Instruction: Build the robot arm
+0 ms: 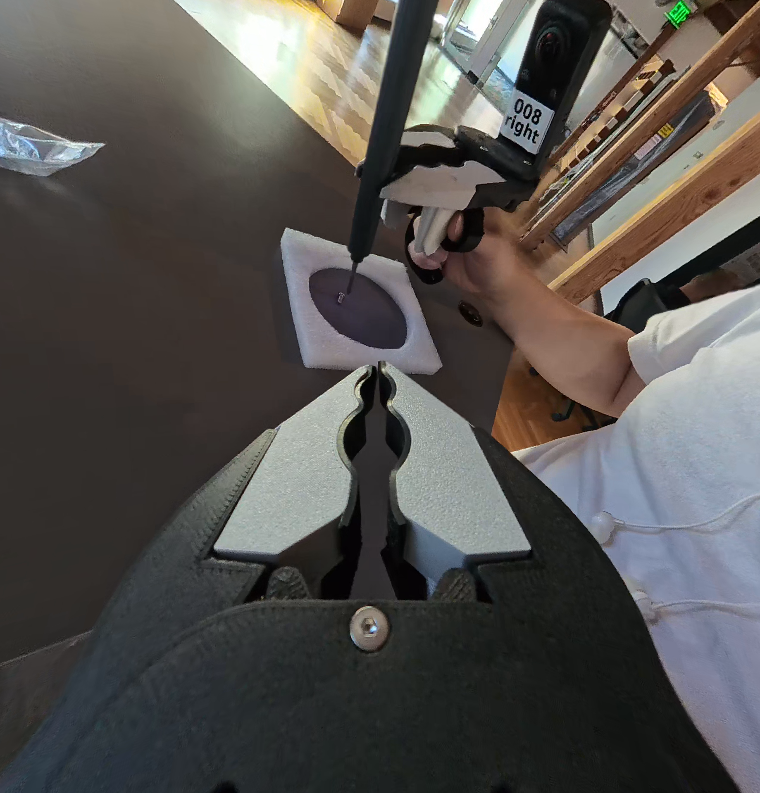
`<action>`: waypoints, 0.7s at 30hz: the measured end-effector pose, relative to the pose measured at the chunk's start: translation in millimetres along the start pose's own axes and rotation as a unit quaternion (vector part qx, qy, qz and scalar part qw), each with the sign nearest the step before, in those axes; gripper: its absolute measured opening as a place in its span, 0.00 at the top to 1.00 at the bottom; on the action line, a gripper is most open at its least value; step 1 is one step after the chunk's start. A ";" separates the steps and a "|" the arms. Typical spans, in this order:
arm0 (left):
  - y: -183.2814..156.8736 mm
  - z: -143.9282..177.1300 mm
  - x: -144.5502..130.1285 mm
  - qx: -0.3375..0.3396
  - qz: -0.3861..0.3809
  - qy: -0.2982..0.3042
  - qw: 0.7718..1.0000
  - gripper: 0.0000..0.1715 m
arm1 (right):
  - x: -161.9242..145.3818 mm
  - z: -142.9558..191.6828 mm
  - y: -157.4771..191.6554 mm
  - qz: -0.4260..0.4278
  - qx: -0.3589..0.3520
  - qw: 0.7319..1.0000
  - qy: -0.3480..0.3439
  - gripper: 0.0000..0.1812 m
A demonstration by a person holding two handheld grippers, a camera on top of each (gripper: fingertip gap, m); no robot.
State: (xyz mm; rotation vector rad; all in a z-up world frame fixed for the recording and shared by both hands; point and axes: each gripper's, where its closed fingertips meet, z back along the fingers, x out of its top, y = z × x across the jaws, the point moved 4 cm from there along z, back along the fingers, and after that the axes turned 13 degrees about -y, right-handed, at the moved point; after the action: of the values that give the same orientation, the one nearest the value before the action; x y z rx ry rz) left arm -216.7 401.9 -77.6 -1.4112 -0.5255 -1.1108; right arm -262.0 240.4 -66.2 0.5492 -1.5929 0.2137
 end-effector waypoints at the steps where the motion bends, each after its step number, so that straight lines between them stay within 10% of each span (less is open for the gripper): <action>1: -1.0 -0.7 0.8 -0.001 0.000 -0.003 1.000 1.00 | -0.8 -0.3 -1.4 0.004 -0.003 1.000 0.004 0.92; 21: -12.1 -20.2 2.2 -0.004 -0.026 -0.007 1.000 0.92 | 16.3 -0.4 1.8 -0.030 0.020 0.999 -0.033 0.92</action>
State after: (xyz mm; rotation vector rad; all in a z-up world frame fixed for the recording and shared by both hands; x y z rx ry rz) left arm -232.2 384.7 -72.8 -1.4204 -0.5705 -1.1464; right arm -262.6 238.6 -49.9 0.6402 -1.6366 0.1844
